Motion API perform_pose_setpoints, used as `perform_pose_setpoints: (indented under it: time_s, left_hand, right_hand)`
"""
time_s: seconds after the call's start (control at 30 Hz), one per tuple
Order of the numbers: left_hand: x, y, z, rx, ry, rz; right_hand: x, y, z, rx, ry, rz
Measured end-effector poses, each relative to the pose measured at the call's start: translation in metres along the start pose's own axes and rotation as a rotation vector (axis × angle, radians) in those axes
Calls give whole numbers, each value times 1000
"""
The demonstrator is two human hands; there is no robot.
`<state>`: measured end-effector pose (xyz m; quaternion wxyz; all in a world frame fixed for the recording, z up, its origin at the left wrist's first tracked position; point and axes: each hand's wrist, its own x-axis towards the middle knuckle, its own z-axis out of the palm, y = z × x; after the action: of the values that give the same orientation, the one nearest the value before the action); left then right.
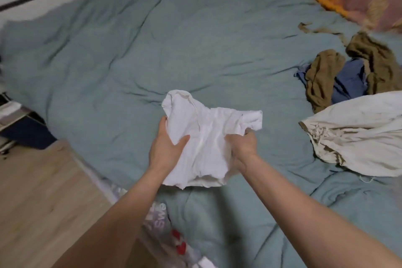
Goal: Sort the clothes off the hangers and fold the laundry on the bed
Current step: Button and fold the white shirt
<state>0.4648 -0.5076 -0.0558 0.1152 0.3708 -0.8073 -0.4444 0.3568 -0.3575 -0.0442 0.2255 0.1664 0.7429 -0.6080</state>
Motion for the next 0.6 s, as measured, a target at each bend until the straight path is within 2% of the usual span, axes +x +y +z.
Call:
perform_pose_setpoints:
  time_s: [0.07, 0.27, 0.37, 0.53, 0.6]
  left_hand:
    - [-20, -11, -41, -28, 85, -54]
    - [-98, -66, -185, -137, 401, -222]
    - [-152, -97, -260, -155, 558, -358]
    - [-251, -146, -364, -155, 779, -531]
    - [-292, -167, -401, -131, 858, -591]
  right_hand:
    - [-30, -6, 27, 73, -123, 71]
    - [-145, -5, 121, -35, -509, -23]
    - [-220, 4, 173, -225, -733, -198]
    - [-362, 28, 245, -555, -1129, -690]
    - [-423, 48, 270, -629, -1332, -786]
